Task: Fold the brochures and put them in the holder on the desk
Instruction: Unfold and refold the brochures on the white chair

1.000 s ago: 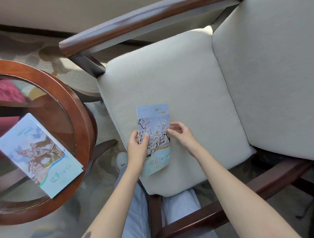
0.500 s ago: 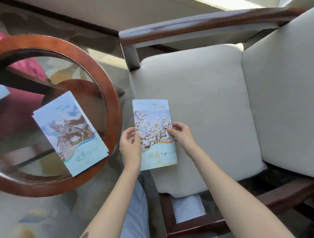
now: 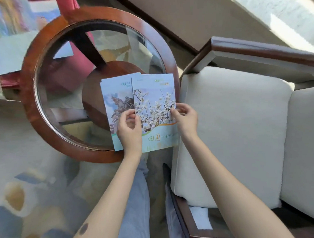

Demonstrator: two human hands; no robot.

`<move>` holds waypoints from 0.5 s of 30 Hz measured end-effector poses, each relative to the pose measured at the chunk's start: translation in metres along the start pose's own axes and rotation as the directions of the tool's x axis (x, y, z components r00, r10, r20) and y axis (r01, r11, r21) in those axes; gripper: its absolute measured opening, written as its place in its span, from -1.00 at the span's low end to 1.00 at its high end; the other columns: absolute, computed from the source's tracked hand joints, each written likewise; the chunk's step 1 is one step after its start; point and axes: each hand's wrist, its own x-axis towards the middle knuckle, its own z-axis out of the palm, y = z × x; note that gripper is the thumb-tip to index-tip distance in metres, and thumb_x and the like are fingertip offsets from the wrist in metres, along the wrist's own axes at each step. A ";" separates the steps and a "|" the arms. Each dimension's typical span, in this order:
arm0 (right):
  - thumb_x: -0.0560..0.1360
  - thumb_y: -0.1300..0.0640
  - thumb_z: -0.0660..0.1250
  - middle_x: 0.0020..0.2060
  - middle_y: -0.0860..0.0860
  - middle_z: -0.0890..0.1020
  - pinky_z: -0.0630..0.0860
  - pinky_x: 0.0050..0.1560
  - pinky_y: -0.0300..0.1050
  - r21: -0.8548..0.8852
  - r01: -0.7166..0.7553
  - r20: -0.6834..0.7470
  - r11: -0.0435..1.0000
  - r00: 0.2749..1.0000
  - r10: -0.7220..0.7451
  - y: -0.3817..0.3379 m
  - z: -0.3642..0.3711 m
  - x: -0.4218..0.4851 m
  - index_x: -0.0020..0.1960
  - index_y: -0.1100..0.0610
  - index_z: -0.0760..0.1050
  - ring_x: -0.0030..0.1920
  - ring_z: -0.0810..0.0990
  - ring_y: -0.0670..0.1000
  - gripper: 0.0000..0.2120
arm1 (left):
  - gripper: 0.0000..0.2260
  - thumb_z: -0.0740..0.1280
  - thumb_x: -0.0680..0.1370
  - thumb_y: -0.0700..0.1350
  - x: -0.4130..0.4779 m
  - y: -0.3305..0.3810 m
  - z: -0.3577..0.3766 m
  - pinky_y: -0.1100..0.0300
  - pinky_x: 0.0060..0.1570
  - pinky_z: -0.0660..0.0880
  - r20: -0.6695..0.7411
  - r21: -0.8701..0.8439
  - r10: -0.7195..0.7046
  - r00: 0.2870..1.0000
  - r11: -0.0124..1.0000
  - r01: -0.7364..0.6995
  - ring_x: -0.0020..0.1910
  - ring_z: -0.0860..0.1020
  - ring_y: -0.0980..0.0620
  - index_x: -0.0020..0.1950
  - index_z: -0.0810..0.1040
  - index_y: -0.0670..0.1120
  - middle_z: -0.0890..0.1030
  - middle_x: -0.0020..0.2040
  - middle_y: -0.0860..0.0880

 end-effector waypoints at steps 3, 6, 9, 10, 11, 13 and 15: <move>0.45 0.17 0.37 -0.27 -0.06 0.59 0.47 -0.06 -0.24 -0.083 0.059 0.013 0.995 0.998 -0.058 -0.013 0.032 -0.009 0.00 0.15 0.61 -0.18 0.55 -0.10 -0.86 | -0.85 0.28 0.51 -0.26 0.020 -0.004 -0.025 0.33 -0.13 0.45 -0.101 0.037 0.016 0.995 0.999 -0.013 -0.24 0.46 0.21 0.07 0.54 -0.17 0.55 -0.07 -0.11; 0.46 0.14 0.37 -0.21 -0.05 0.64 0.38 -0.15 -0.39 -0.192 0.118 0.025 0.974 0.993 -0.115 -0.018 0.058 -0.019 -0.01 0.12 0.62 -0.18 0.56 -0.12 -0.86 | -0.83 0.27 0.51 -0.26 0.035 -0.011 -0.047 0.18 -0.06 0.47 -0.152 0.118 0.027 0.988 0.993 -0.009 -0.21 0.48 0.10 0.08 0.55 -0.16 0.56 -0.04 -0.15; 0.47 0.09 0.35 -0.11 -0.04 0.67 0.39 -0.11 -0.25 -0.327 0.110 0.015 0.939 0.994 -0.111 -0.018 0.078 -0.024 0.03 0.09 0.61 -0.09 0.59 -0.07 -0.83 | -0.81 0.24 0.53 -0.24 0.047 -0.021 -0.059 0.13 0.06 0.42 -0.127 0.210 0.005 0.992 0.977 0.022 -0.02 0.51 -0.08 0.12 0.55 -0.16 0.56 -0.02 -0.13; 0.47 0.08 0.34 -0.09 -0.05 0.67 0.38 -0.13 -0.22 -0.369 0.096 -0.005 0.925 0.994 -0.105 -0.018 0.083 -0.025 0.05 0.06 0.60 -0.08 0.59 -0.06 -0.82 | -0.79 0.22 0.54 -0.24 0.050 -0.024 -0.060 0.18 0.05 0.37 -0.106 0.243 -0.011 0.994 0.969 0.037 0.03 0.49 -0.11 0.13 0.54 -0.16 0.56 0.01 -0.13; 0.48 0.07 0.34 -0.08 -0.06 0.67 0.36 -0.14 -0.22 -0.400 0.087 -0.025 0.912 0.994 -0.106 -0.017 0.086 -0.025 0.06 0.05 0.59 -0.09 0.58 -0.06 -0.82 | -0.79 0.21 0.55 -0.23 0.052 -0.027 -0.060 0.25 0.03 0.32 -0.085 0.271 -0.028 0.996 0.961 0.050 0.07 0.47 -0.11 0.15 0.54 -0.15 0.55 0.03 -0.13; 0.48 0.09 0.33 -0.08 -0.06 0.65 0.33 -0.16 -0.21 -0.450 0.087 -0.050 0.889 0.991 -0.123 -0.016 0.091 -0.024 0.07 0.03 0.57 -0.07 0.58 -0.04 -0.83 | -0.77 0.19 0.56 -0.23 0.054 -0.032 -0.058 0.33 -0.03 0.25 -0.048 0.294 -0.057 0.997 0.953 0.069 0.11 0.45 -0.11 0.18 0.52 -0.15 0.54 0.07 -0.13; 0.49 0.10 0.30 -0.08 -0.04 0.65 0.35 -0.16 -0.18 -0.485 0.097 -0.059 0.869 0.988 -0.143 -0.014 0.093 -0.024 0.06 0.03 0.56 -0.01 0.58 0.01 -0.84 | -0.76 0.19 0.56 -0.23 0.053 -0.035 -0.055 0.30 0.00 0.27 -0.024 0.291 -0.075 0.997 0.953 0.079 0.13 0.44 -0.11 0.20 0.52 -0.15 0.53 0.10 -0.14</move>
